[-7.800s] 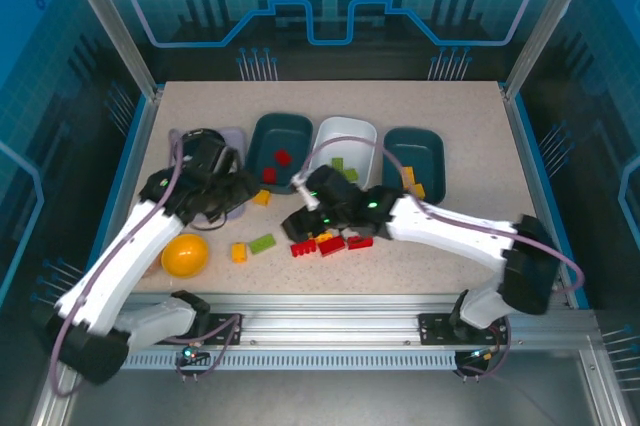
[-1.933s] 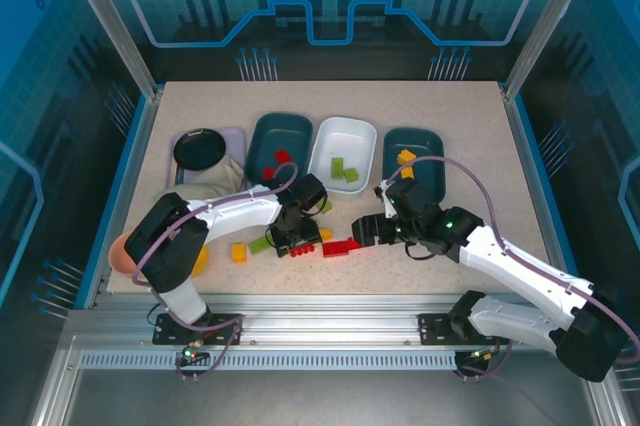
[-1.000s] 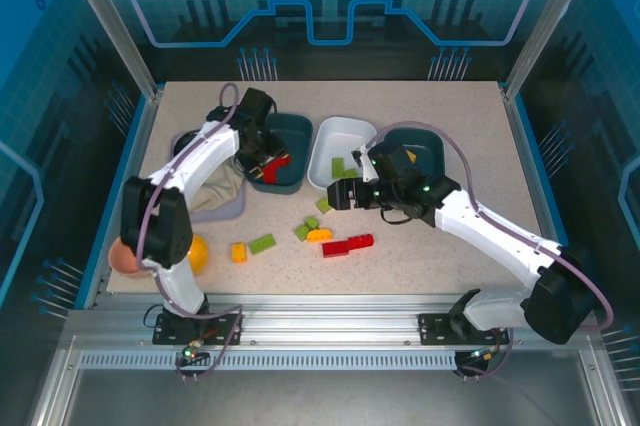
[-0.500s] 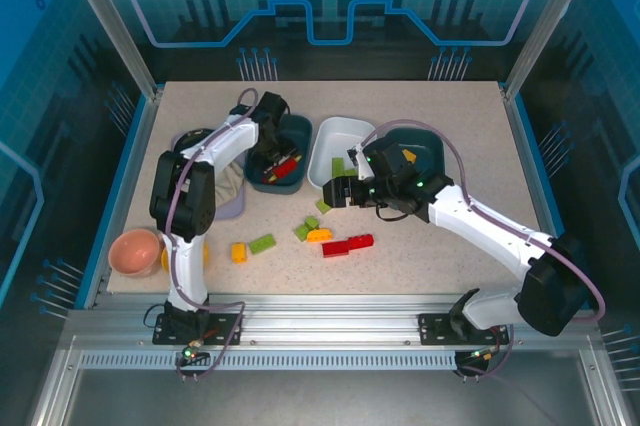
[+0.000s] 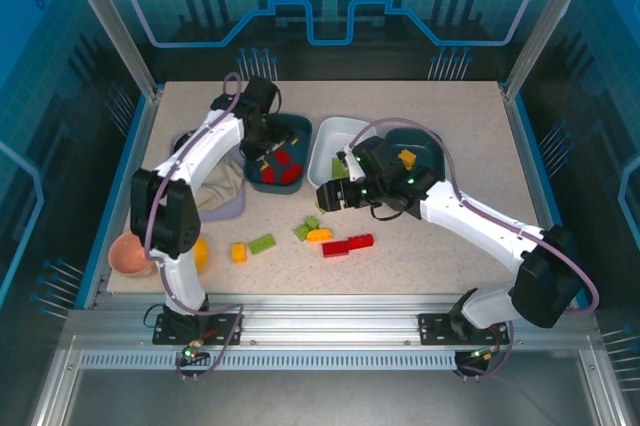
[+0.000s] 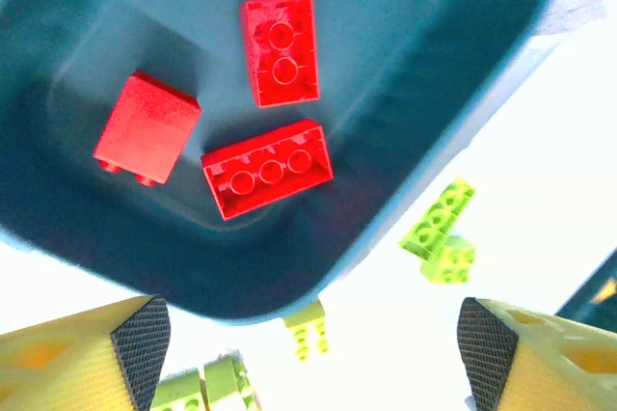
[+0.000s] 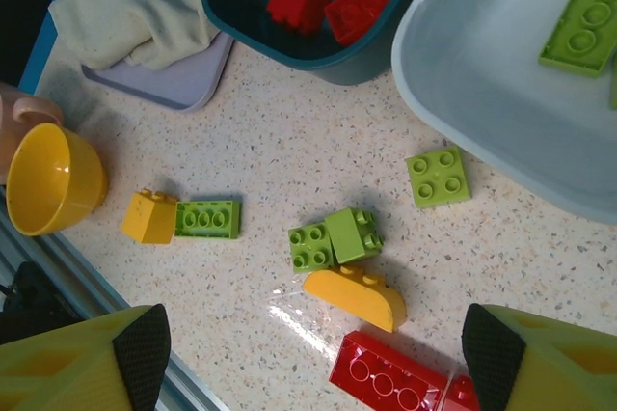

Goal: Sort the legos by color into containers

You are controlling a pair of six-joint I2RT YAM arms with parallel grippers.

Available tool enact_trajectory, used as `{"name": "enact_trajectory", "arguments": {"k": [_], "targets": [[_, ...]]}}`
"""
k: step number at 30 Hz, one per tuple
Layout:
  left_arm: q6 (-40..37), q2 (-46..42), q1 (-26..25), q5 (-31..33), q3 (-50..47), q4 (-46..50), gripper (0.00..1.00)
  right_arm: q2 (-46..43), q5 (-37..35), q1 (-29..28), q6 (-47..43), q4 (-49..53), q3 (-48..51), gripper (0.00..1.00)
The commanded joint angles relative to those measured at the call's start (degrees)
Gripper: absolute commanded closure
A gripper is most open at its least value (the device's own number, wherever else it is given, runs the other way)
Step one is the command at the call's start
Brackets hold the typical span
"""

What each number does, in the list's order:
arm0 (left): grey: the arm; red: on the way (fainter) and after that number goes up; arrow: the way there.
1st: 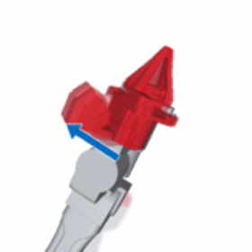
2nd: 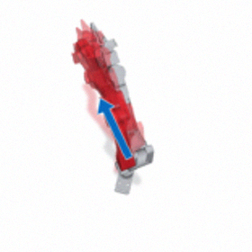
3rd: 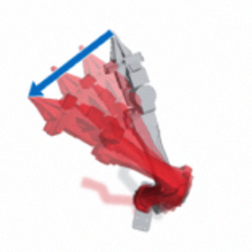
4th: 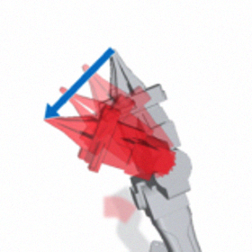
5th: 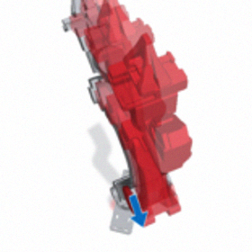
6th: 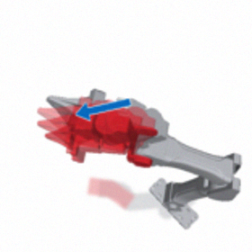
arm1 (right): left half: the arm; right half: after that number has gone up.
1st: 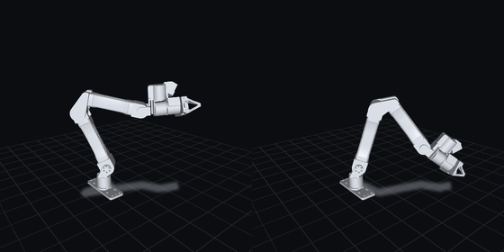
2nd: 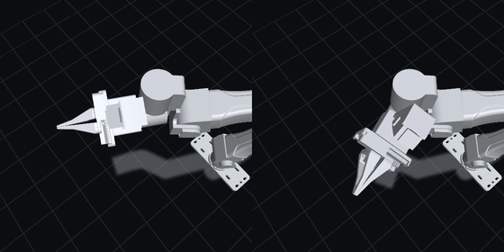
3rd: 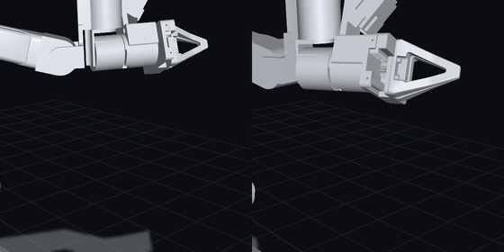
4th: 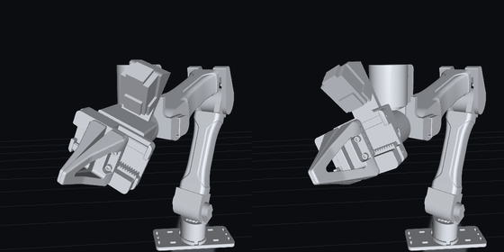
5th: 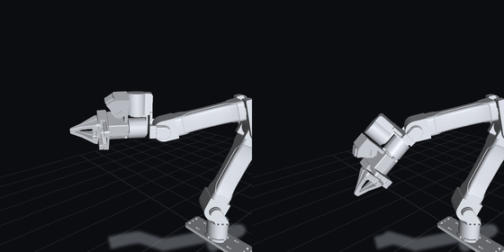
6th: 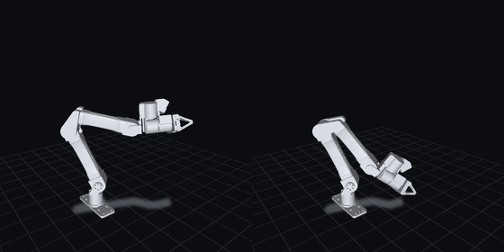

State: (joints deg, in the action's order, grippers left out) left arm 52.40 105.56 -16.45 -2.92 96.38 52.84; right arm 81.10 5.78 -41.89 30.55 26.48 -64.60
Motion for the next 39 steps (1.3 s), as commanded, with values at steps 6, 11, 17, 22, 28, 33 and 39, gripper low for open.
{"name": "enact_trajectory", "arguments": {"k": [6,11,17,22,28,33,39], "targets": [[-0.2,-23.6,0.2,7.7,-10.4,4.6,0.18,10.5,-3.1,-10.7,-16.5,5.2,-10.6,0.2],[1.0,-42.1,0.2,11.0,-24.9,6.8,0.18,21.8,-1.9,-15.6,-27.8,9.2,-18.5,0.18],[4.5,-62.6,0.2,12.5,-36.4,12.6,0.18,36.3,-7.9,-19.9,-34.4,14.2,-30.5,0.17],[5.7,-71.8,0.2,12.8,-38.4,17.7,0.18,45.8,-13.1,-23.2,-36.4,17.8,-40.1,0.15],[4.8,-73.4,0.2,12.7,-36.4,21.1,0.18,53.6,-18.3,-23.9,-34.7,20.8,-46.2,0.15],[4.2,-73.1,0.2,12.2,-35.8,21.1,0.18,58.1,-19.3,-23.3,-32.3,23.2,-51.4,0.17],[4.1,-73.5,0.2,11.7,-35.9,21.5,0.19,62.5,-16.0,-20.6,-27.0,27.9,-57.3,0.35]]}}
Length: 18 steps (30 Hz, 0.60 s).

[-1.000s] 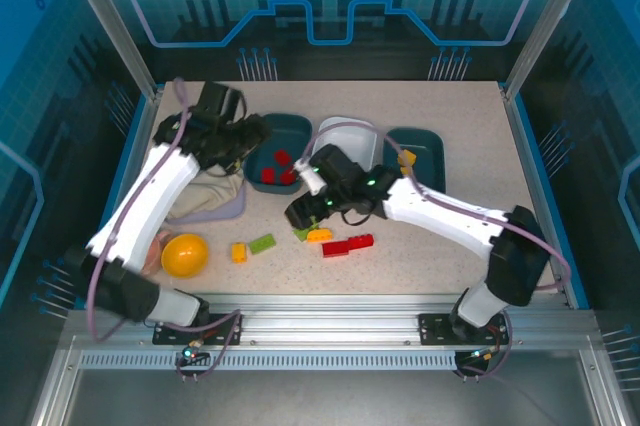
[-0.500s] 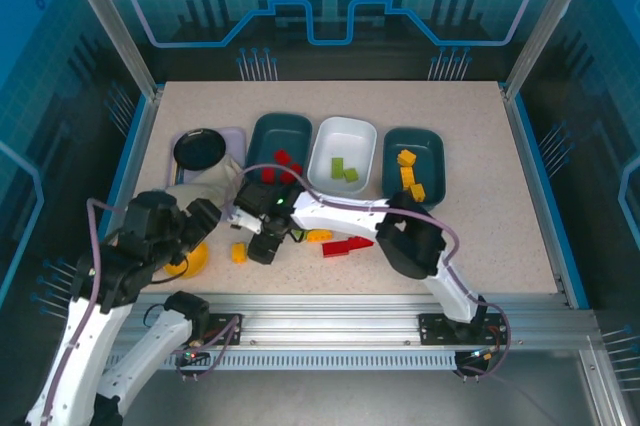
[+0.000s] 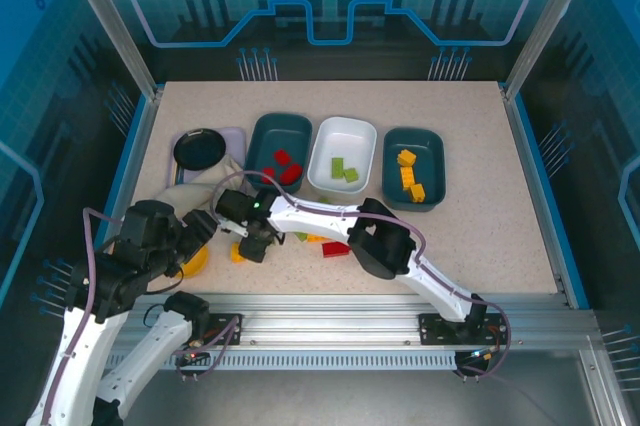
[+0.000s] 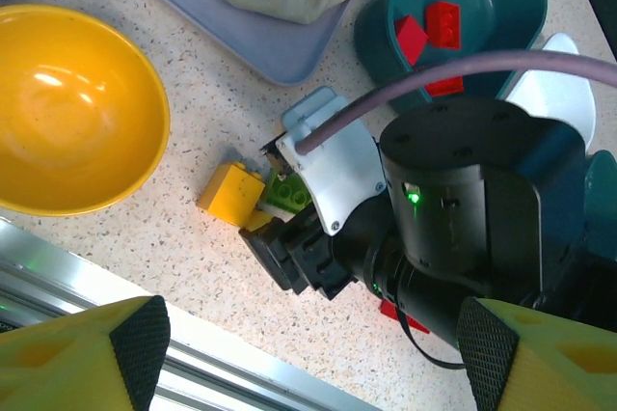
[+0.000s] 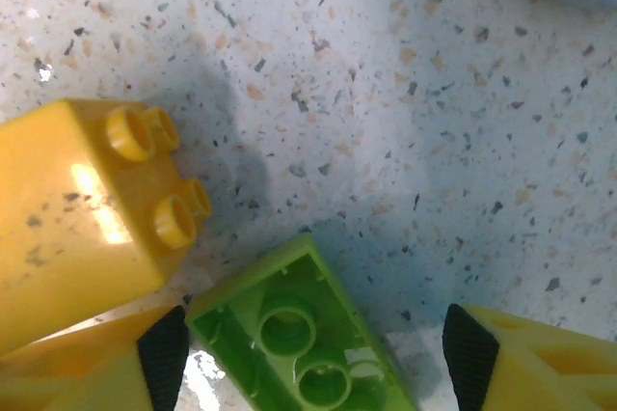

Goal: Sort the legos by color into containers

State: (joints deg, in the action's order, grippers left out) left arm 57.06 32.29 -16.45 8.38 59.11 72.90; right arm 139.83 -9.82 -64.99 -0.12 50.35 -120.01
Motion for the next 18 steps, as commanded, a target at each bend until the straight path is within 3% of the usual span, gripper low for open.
{"name": "enact_trajectory", "arguments": {"k": [1,10,18], "targets": [[-0.6,-0.2,0.3,0.2,1.4,1.5,0.19,3.8,0.1,2.9,4.3,4.2,-1.9,0.39],[-0.7,-0.2,0.2,-1.4,0.3,-0.1,0.19,1.6,2.4,5.5,7.1,2.9,1.6,0.67],[0.3,-0.3,0.2,-6.6,-3.7,-5.4,0.19,-11.0,2.8,8.1,10.9,-1.3,6.6,0.75]]}}
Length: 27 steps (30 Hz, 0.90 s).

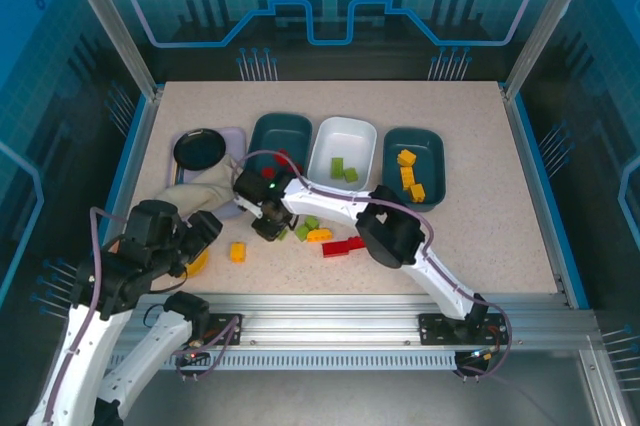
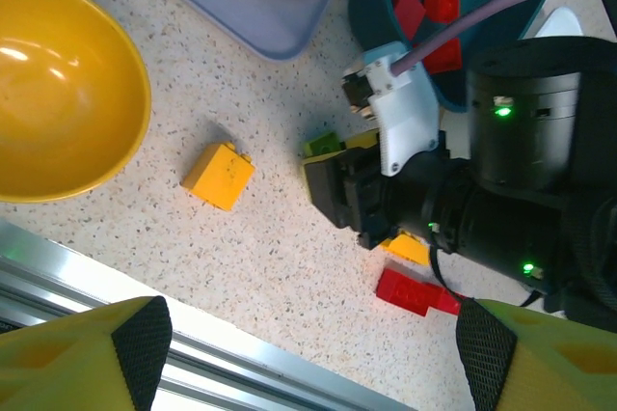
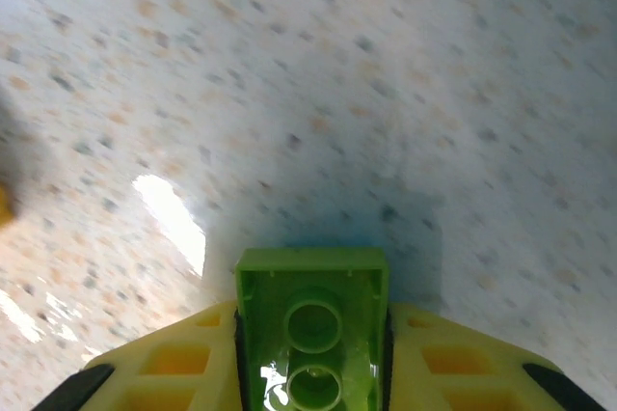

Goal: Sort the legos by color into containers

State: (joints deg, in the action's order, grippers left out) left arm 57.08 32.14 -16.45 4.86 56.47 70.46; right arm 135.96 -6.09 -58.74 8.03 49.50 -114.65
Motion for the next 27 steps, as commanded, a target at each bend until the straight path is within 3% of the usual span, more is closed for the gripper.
{"name": "enact_trajectory", "arguments": {"k": [1,8,15,21,27], "targets": [[0.1,0.1,0.2,-3.6,-1.3,-4.0,0.19,-9.2,-1.3,2.5,3.6,-0.8,2.1,0.75],[-2.9,8.3,0.0,-13.6,-2.9,-18.0,0.2,-21.2,-1.3,13.5,13.7,-4.3,10.3,0.75],[-5.1,20.9,-3.7,-13.7,0.6,-26.4,0.19,-18.4,5.5,26.6,26.2,-8.1,10.0,0.74],[-5.0,27.2,-7.6,-11.4,2.6,-28.6,0.19,-9.8,10.2,29.3,30.9,-5.4,3.3,0.74],[-4.9,28.4,-9.9,-10.0,2.7,-28.7,0.2,-6.9,14.0,29.3,35.6,-7.1,5.4,0.73]]}}
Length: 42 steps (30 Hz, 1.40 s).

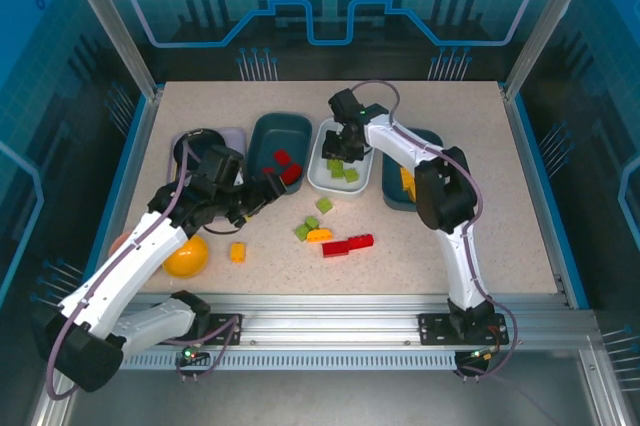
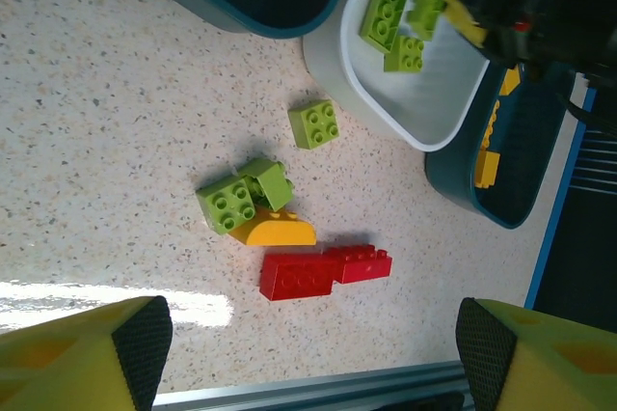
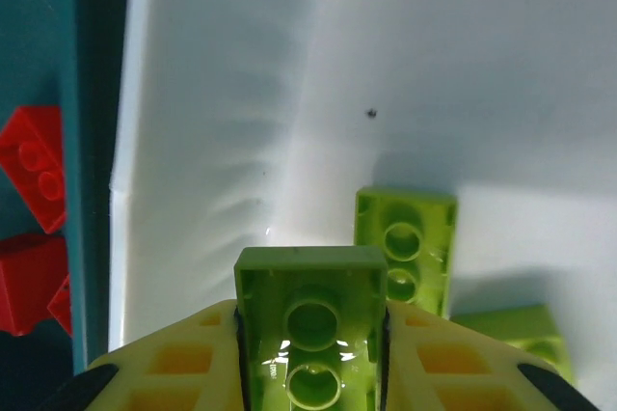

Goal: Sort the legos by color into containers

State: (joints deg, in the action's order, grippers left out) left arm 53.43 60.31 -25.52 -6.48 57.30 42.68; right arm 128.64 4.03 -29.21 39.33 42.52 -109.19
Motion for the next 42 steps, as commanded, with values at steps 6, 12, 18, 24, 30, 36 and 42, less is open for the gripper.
{"name": "enact_trajectory", "arguments": {"k": [6,12,18,24,30,36,42], "targets": [[-1.2,0.0,-1.1,2.3,1.9,-0.3,0.2,2.1,5.5,-0.2,5.5,-0.1,0.2,0.6],[-1.4,-0.5,-1.2,2.9,2.2,1.6,0.2,1.0,6.0,-0.2,5.7,0.0,0.1,0.4],[-1.7,-2.0,-1.2,5.7,3.7,7.0,0.2,-4.7,2.2,-1.2,2.6,1.3,-0.9,0.35],[0.0,-4.5,-1.2,11.9,5.5,16.3,0.21,-13.1,-3.1,-4.9,-4.5,-0.8,2.8,0.35],[6.6,-9.7,-1.3,25.0,8.5,32.6,0.24,-18.7,-5.7,-17.4,-18.1,-6.8,11.6,0.3],[12.2,-17.3,-1.3,31.2,8.3,44.2,0.25,-17.0,-4.1,-32.5,-21.0,-14.0,17.4,0.17],[12.2,-21.7,-1.3,31.5,9.4,48.6,0.25,-5.5,-8.5,-38.7,-10.9,-6.7,6.0,0.02]]}}
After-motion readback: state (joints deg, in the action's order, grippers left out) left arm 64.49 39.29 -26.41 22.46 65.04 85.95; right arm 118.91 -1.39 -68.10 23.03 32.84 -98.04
